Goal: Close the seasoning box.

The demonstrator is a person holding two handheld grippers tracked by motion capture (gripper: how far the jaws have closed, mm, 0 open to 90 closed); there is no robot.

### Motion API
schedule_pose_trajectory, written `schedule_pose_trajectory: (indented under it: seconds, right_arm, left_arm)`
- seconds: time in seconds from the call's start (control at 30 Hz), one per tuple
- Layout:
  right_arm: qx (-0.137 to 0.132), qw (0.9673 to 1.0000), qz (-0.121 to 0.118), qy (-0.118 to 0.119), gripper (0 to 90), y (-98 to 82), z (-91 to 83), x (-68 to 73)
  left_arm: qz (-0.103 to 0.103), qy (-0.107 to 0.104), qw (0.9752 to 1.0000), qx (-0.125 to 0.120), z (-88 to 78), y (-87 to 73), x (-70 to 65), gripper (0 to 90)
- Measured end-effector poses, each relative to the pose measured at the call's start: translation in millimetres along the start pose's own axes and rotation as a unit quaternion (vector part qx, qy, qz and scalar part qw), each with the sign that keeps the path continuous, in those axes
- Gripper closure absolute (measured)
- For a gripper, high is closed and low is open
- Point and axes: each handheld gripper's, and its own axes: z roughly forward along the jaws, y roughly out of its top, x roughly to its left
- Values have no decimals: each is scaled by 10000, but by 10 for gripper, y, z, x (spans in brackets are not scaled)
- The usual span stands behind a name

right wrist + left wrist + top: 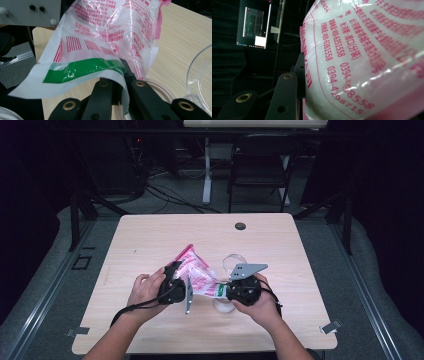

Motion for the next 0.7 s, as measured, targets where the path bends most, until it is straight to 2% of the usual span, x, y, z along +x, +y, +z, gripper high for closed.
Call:
schedule_pose_trajectory:
  seconds: [0.7]
  right_arm:
    - [85, 9999, 97, -39, 879, -66, -62, -24]
  left_arm:
    - [128, 16, 9999, -44, 41, 53, 6, 628]
